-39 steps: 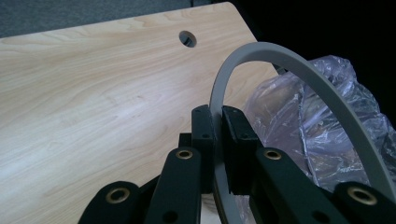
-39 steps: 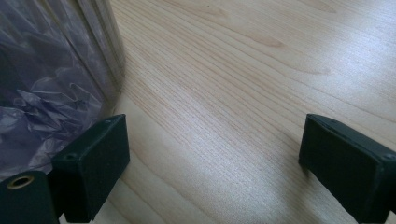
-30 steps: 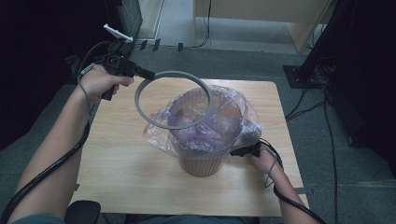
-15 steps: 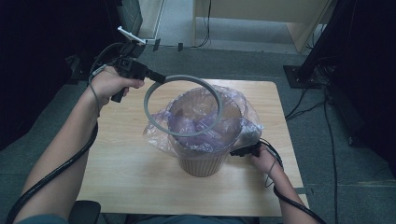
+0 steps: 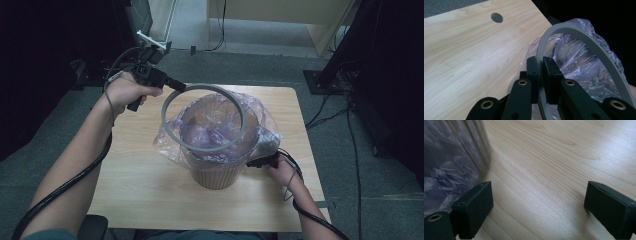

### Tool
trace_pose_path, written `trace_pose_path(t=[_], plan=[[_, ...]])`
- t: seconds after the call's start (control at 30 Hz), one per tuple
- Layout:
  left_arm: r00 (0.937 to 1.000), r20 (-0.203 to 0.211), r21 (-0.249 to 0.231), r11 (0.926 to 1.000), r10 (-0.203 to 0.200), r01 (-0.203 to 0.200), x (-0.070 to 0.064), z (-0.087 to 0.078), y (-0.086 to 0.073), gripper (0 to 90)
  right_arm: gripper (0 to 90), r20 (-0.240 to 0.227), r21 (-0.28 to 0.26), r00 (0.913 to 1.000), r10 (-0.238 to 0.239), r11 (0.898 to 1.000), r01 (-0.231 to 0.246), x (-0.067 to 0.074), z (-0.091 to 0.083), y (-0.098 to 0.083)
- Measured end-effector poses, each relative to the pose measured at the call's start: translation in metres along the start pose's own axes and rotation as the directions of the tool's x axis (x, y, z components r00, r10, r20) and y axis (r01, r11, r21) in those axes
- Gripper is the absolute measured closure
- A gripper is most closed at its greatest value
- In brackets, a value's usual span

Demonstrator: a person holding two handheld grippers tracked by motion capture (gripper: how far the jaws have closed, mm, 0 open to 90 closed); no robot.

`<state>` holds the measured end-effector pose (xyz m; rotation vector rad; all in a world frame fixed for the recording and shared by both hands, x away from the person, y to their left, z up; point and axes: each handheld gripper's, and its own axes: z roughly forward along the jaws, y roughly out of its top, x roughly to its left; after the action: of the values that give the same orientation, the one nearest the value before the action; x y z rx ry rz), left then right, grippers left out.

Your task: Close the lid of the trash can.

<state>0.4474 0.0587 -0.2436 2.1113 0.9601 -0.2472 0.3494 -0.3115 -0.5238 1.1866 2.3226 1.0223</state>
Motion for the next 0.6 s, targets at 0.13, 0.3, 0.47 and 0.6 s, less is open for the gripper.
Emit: trace_pose_path(t=[0.13, 0.3, 0.47, 0.6], plan=[[0.9999, 0.004, 0.004, 0.9999, 0.010, -0.010, -0.003, 0.004, 0.002, 84.1, 8.1, 0.000, 0.000, 1.0000, 0.000, 1.000, 0.000, 0.000, 0.000, 0.000], [0.9997, 0.014, 0.004, 0.9998, 0.022, -0.022, -0.008, 0.010, 0.004, 84.1, 8.1, 0.000, 0.000, 1.0000, 0.000, 1.000, 0.000, 0.000, 0.000, 0.000], [0.9991, 0.023, 0.005, 0.9993, 0.036, -0.037, -0.014, 0.015, 0.005, 84.1, 8.1, -0.001, 0.000, 1.0000, -0.001, 1.000, 0.001, 0.000, 0.000, 0.000], [0.9985, 0.031, 0.010, 0.9989, 0.045, -0.046, -0.017, 0.018, 0.005, 84.1, 8.1, -0.001, 0.000, 1.0000, 0.000, 1.000, 0.000, 0.000, 0.000, 0.000]])
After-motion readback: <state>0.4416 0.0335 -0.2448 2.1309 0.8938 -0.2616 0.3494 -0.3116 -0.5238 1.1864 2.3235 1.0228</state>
